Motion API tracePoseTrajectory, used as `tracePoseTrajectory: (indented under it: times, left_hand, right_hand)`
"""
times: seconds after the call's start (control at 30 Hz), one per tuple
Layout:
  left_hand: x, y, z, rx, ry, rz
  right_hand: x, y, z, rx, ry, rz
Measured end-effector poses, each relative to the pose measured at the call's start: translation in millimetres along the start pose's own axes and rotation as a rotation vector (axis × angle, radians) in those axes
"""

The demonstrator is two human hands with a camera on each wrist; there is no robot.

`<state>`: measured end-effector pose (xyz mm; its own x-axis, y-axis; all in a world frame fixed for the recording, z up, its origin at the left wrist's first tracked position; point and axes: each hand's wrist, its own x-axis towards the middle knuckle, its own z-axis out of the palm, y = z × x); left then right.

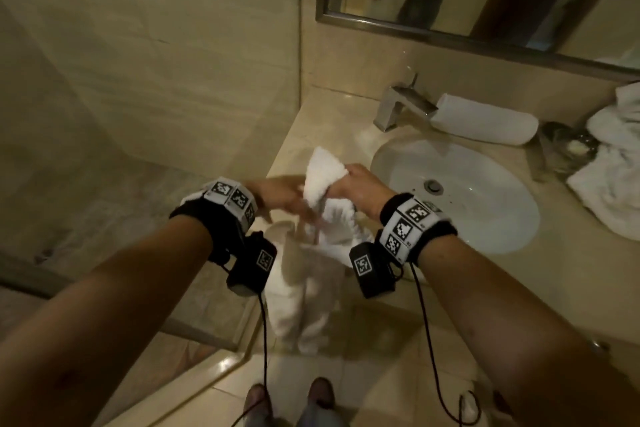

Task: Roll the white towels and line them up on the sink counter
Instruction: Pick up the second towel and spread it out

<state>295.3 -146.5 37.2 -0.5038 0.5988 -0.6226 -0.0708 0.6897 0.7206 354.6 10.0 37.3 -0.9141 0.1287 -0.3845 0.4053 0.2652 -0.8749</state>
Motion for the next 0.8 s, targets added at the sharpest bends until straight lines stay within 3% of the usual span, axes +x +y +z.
tracePoseTrajectory:
  times: [0.1,0.2,0.3,0.43,0.5,0.57,0.67,0.8]
  left_hand:
    - [-15,17,-15,0.05,0.092,0.178]
    - [-27,25,-21,0.314,0.179,0.195]
    - [-31,21,-23,0.427,0.381,0.29]
    - [-39,30,-21,0.321,0.605,0.382]
    - [-42,41,-16,0.353,0.718,0.401]
    - [-45,51,-12,0.371,0.805,0.414]
    - [-45,60,-10,0.377,0.856,0.392]
    - [-45,58,-24,0.328,0.897,0.334]
  right_hand:
    - [-7,-14,13,-0.127,-0.005,-0.076]
    - [-13,-16,19,0.044,0.123,-0.15]
    - [-22,-14,13,0.105,0.234,-0.095]
    - [-37,1,14,-0.081,0.048,0.102]
    - [-43,5,30,-0.097,0.017,0.173]
    - [-41,4,49,-0.067,0.083,0.184]
    - [-29,5,62,-0.129,0.245,0.108]
    - [-24,4,52,-0.36,0.233,0.112]
